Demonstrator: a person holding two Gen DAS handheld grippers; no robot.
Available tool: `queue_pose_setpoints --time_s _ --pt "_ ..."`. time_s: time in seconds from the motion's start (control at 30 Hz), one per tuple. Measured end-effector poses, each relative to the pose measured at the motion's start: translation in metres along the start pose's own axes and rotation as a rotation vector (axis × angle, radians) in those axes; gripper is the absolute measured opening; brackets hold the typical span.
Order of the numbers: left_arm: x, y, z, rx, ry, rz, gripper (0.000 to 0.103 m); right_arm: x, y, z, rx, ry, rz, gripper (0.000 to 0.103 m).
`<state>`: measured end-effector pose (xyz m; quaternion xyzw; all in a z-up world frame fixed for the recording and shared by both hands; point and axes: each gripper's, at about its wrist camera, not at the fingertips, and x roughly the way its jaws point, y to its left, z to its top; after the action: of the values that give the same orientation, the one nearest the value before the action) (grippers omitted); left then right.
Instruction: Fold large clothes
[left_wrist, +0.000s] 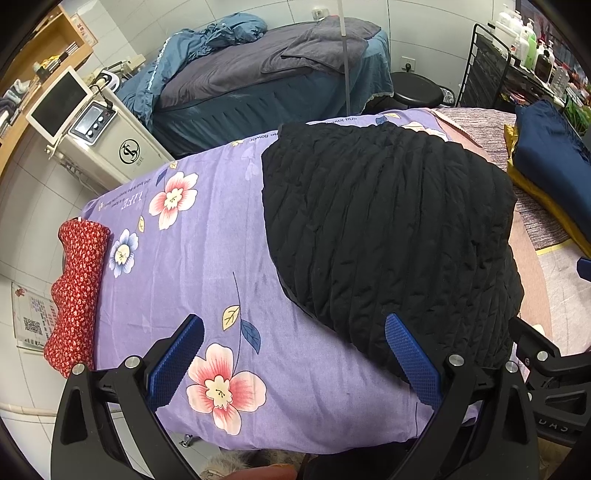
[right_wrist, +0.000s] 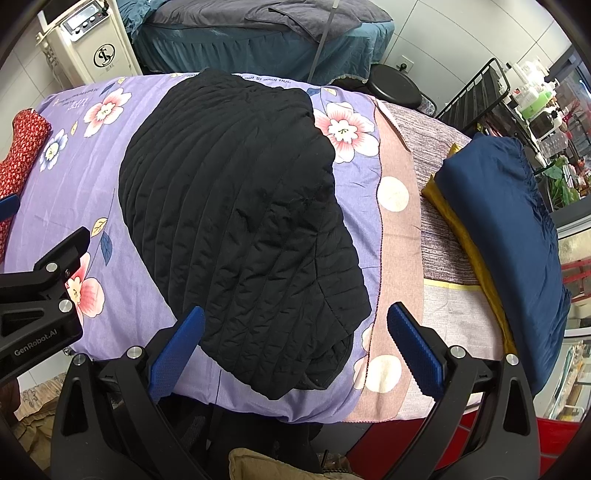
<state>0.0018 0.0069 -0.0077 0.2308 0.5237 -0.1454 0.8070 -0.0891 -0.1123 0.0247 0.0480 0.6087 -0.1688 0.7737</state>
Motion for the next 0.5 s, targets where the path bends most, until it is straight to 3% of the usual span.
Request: queue_pose_setpoints --time_s 0.5 --pt "0.0068 0.0028 0.0014 -0.004 0.015 -0.01 0.097 0.0007 0.0019 -0.0009 -0.001 0.003 -0.001 0.097"
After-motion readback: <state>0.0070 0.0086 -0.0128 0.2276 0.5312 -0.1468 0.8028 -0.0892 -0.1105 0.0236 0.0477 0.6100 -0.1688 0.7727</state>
